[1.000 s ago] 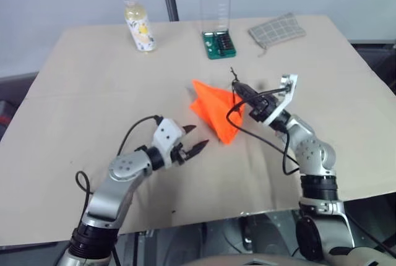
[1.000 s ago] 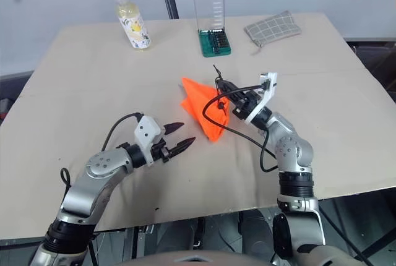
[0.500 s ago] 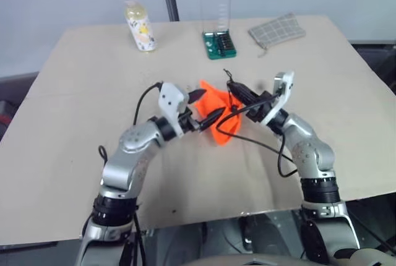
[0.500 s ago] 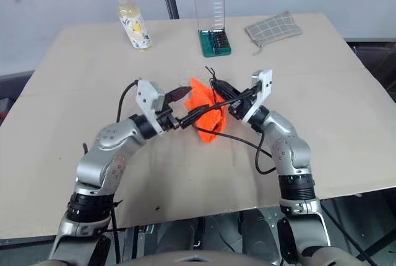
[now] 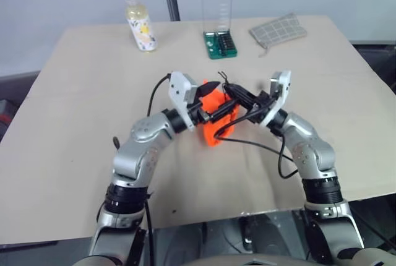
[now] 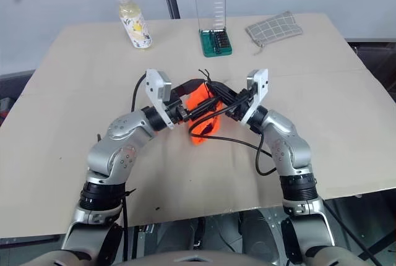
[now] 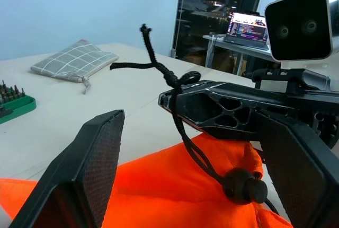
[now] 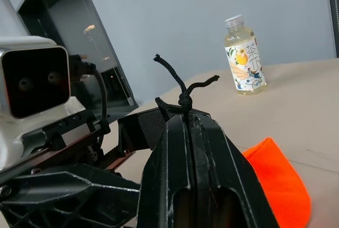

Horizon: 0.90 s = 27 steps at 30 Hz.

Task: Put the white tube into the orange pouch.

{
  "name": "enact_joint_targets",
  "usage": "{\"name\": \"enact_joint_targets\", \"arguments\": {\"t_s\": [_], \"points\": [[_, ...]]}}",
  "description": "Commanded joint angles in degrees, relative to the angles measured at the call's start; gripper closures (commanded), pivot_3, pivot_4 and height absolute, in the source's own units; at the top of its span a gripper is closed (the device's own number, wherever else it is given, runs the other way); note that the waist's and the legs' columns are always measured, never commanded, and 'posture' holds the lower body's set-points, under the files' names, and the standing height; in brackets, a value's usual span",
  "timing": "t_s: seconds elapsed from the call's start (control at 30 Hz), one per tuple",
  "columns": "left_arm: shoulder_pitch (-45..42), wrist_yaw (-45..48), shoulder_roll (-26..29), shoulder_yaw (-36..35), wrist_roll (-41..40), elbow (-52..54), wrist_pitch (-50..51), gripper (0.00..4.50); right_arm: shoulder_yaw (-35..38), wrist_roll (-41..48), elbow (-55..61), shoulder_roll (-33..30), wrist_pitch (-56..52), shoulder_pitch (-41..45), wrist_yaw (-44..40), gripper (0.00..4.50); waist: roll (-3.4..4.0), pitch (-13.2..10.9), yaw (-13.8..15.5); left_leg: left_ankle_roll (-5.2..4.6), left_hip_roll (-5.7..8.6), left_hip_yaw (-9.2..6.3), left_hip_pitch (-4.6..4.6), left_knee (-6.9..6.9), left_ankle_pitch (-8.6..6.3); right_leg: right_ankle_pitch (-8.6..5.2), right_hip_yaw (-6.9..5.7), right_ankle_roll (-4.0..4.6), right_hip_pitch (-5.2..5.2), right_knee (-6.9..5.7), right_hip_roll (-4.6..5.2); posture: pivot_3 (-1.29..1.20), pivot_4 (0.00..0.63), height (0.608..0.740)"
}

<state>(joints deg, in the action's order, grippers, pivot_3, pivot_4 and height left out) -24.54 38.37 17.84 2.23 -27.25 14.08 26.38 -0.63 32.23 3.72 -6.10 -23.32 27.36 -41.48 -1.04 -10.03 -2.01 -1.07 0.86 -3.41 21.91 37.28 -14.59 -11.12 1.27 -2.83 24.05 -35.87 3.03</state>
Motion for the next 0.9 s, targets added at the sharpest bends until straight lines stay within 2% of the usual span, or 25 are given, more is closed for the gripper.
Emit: {"name": "enact_joint_targets", "arguments": {"t_s": [0.03,0.1,0.13,0.17,0.8,0.83,0.9], "points": [[-0.93,0.82,0.03,-0.28,-0.51,-0.78,-0.64,1.05,0.03,2.12,4.1,0.83,1.17,0.31,-0.5,4.5,0.0,0.0,0.0,0.0,0.0,0.0,0.0,0.0,0.0,0.0,0.0,0.0,0.0,0.0,0.0,0.0,0.15,0.74],[-0.64,1.2,0.18,-0.25,-0.63,-0.84,-0.53,1.74,0.56,2.59,4.08,0.94,1.04,0.43,-0.27,4.5,0.0,0.0,0.0,0.0,0.0,0.0,0.01,0.0,0.0,0.0,0.0,0.0,0.0,0.0,0.0,0.0,0.15,0.74],[-0.53,1.34,0.3,-0.19,-0.68,-0.82,-0.52,2.31,0.73,2.73,4.06,0.96,0.99,0.46,-0.19,4.5,0.0,0.0,0.01,0.0,0.0,0.0,0.0,0.0,0.0,0.0,0.0,0.0,0.0,0.0,0.0,0.0,0.15,0.74],[-0.48,1.42,0.42,-0.12,-0.75,-0.79,-0.55,2.68,0.83,2.81,4.02,0.97,0.98,0.49,-0.13,4.5,-0.01,0.0,0.01,0.0,0.0,0.0,0.0,0.0,0.0,0.0,0.01,0.0,0.0,0.0,0.0,0.0,0.15,0.74],[-0.27,2.82,1.97,0.41,0.52,-4.3,-3.17,2.68,2.88,7.21,4.65,1.67,-1.68,0.92,0.22,4.5,0.0,0.0,0.01,0.0,0.0,-0.01,0.0,0.0,0.0,0.0,0.01,0.0,0.0,0.0,0.0,0.0,0.15,0.74],[-0.32,2.82,1.76,-0.04,0.22,-4.43,-3.77,2.98,2.83,7.29,4.7,1.57,-1.75,0.86,0.22,4.5,0.0,0.0,0.01,0.0,0.0,0.0,0.0,0.0,0.0,0.0,0.01,0.0,0.0,0.0,0.0,0.0,0.15,0.74],[-0.42,2.83,1.94,-0.13,0.2,-4.63,-4.07,3.19,2.73,7.38,4.74,1.42,-1.8,0.76,0.18,4.5,0.0,0.0,0.01,0.0,0.0,0.0,0.01,0.0,0.0,0.0,0.0,0.0,0.0,0.0,0.0,0.0,0.15,0.74]]}}
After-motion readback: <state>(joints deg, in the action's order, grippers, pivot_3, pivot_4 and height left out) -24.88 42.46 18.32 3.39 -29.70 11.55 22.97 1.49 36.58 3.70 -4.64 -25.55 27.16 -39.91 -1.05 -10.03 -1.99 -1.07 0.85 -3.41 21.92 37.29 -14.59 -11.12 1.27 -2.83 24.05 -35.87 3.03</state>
